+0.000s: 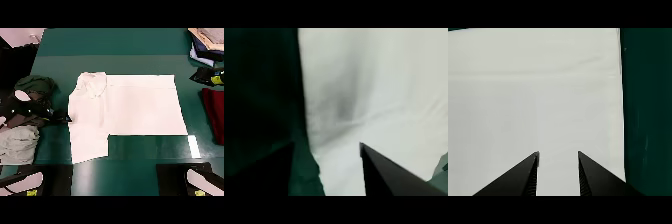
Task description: Fold the shirts.
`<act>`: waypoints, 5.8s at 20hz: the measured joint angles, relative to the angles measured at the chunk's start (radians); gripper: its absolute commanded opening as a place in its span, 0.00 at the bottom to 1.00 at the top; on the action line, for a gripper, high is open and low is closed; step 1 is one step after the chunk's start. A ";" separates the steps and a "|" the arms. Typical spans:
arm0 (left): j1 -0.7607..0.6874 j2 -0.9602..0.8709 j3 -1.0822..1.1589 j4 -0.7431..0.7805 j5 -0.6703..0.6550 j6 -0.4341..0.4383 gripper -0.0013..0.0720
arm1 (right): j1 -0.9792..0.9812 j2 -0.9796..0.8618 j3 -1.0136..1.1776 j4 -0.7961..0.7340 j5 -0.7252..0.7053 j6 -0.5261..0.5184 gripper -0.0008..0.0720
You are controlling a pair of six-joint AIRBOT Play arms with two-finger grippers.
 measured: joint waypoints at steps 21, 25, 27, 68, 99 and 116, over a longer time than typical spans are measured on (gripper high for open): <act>-0.002 0.047 0.055 -0.140 0.003 0.030 0.06 | -0.437 -0.004 -0.555 0.034 0.142 -0.237 0.61; -0.002 0.049 0.059 -0.140 0.000 0.030 0.06 | -0.462 -0.017 -0.607 0.037 0.114 -0.259 0.61; -0.002 0.049 0.060 -0.140 -0.002 0.030 0.06 | -0.466 -0.041 -0.614 0.053 0.122 -0.264 0.59; -0.001 0.385 1.475 -0.247 0.079 -0.087 0.06 | -0.327 0.264 0.759 0.380 -0.008 -0.099 0.02; -0.001 -0.315 0.856 -0.158 0.297 0.079 0.06 | 0.112 -0.628 0.658 -0.276 -0.003 0.153 0.02; -0.001 -0.355 0.785 0.168 -0.063 0.106 0.06 | 0.146 -0.705 0.655 -0.291 0.199 0.157 0.02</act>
